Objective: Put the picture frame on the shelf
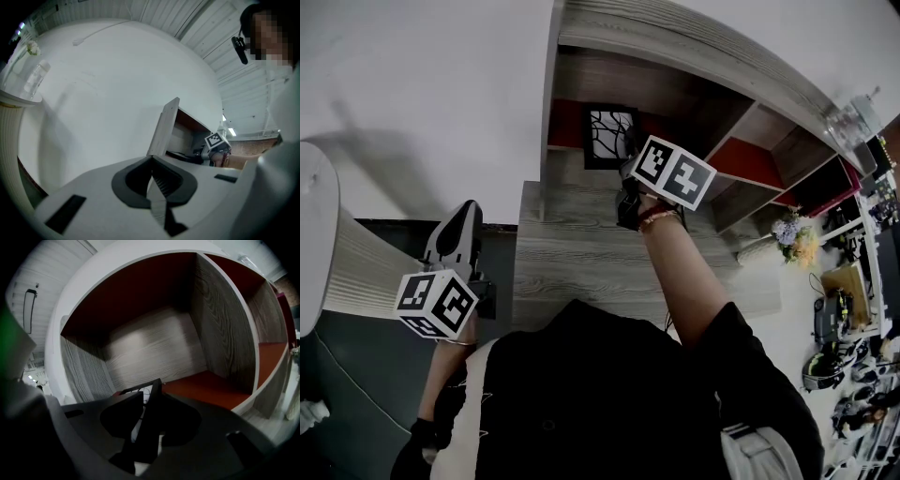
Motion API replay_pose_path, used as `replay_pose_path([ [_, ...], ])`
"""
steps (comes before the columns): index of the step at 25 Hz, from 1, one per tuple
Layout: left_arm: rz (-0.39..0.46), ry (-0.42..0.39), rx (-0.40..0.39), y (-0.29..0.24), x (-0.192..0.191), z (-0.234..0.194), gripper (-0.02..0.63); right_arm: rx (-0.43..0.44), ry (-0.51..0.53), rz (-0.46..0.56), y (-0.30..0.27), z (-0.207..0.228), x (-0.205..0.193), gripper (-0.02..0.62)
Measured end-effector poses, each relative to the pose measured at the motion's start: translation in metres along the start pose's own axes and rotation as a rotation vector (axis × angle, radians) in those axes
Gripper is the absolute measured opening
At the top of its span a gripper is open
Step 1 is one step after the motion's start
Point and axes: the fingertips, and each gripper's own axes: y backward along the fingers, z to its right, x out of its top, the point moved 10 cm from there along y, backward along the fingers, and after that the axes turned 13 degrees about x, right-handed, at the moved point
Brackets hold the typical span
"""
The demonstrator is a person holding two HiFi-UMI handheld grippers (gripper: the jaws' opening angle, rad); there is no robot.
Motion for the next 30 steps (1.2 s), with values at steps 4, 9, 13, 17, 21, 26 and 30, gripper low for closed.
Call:
replay_pose_path([
  [4, 0.000, 0.000, -0.001, -0.0006, -0.0004, 0.0004, 0.012, -0.011, 0.038, -0.011, -0.0002, -0.0005, -0.0005, 0.121],
  [9, -0.002, 0.003, 0.001, -0.0010, -0.0021, 0.0003, 0.012, -0.041, 0.102, -0.036, -0.0004, -0.0004, -0.0026, 0.110],
  [13, -0.001, 0.005, -0.001, -0.0022, -0.0032, -0.0011, 0.012, -0.049, 0.106, -0.033, -0.0006, 0.0006, -0.0031, 0.089],
  [17, -0.002, 0.006, -0.005, -0.0040, -0.0046, 0.0001, 0.012, -0.051, 0.101, -0.028, -0.0004, 0.0011, -0.0023, 0.086],
  [21, -0.006, 0.005, -0.008, -0.0044, -0.0056, -0.0010, 0.012, -0.054, 0.083, -0.023, 0.0002, 0.0008, -0.0033, 0.086],
  [26, -0.005, 0.001, -0.012, -0.0059, -0.0043, -0.0016, 0.012, -0.026, 0.037, 0.008, 0.0014, 0.0028, -0.0012, 0.086],
  [30, -0.005, -0.006, -0.023, -0.0080, -0.0025, -0.0018, 0.012, -0.008, 0.028, 0.050, 0.0077, 0.0018, 0.0058, 0.086],
])
